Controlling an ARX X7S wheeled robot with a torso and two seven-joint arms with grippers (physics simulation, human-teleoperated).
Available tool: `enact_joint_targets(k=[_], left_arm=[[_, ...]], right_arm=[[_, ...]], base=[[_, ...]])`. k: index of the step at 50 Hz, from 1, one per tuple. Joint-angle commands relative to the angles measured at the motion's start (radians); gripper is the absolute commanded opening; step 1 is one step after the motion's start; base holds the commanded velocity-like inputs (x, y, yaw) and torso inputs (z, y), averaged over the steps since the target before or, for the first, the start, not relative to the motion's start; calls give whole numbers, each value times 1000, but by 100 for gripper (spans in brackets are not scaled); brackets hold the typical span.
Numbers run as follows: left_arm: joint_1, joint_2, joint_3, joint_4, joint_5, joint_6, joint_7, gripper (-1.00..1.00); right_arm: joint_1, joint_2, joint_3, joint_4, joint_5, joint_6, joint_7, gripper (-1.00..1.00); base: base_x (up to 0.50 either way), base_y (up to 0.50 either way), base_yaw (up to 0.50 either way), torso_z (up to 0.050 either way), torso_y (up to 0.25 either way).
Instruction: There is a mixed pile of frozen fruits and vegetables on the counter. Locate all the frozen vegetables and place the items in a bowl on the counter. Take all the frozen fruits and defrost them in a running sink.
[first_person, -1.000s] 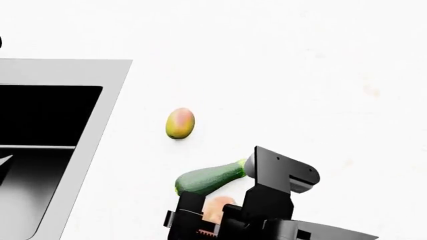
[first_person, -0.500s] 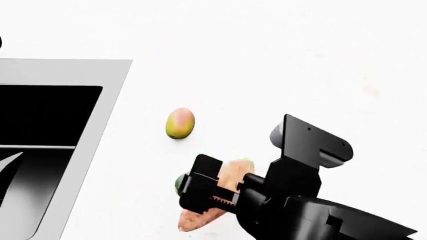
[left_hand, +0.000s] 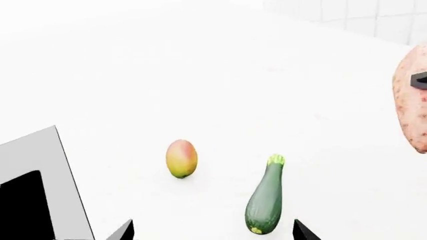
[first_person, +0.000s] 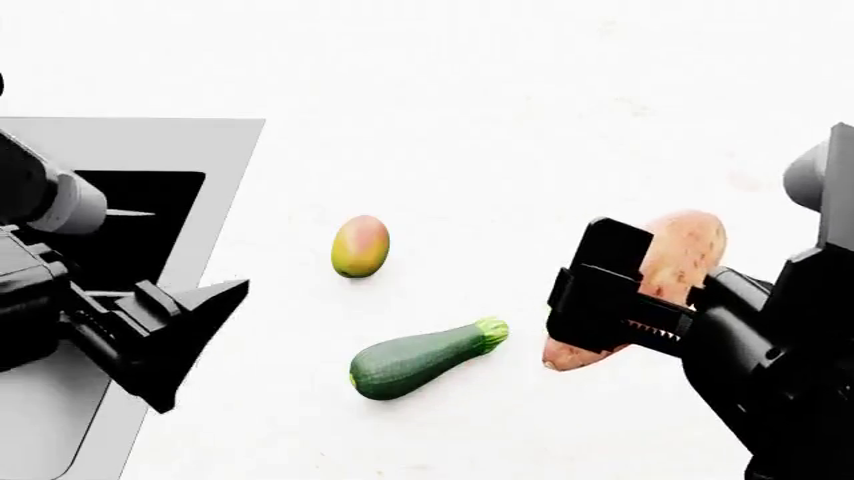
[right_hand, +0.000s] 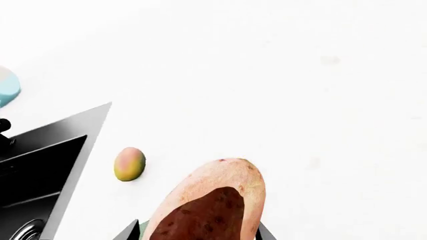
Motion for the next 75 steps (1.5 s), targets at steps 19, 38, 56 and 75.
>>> enact_joint_targets(k=[19, 38, 56, 75], left_arm=[[-167, 311, 375, -434, 273, 190, 414, 100], [-212, 346, 471, -605, 380, 253, 487, 100], [-163, 357, 518, -674, 405, 289, 527, 100], [-142, 368, 545, -707, 417, 305, 540, 100]], right_arm=[[59, 210, 88, 16, 41, 59, -29, -100], [-63, 218, 139, -25, 52, 25, -46, -100], [-83, 224, 147, -38, 67, 9, -52, -100], [-113, 242, 160, -50, 75, -3, -53, -100]], base=[[0, 0, 0, 0, 1], [0, 0, 0, 0, 0], [0, 0, 0, 0, 1], [0, 0, 0, 0, 0]])
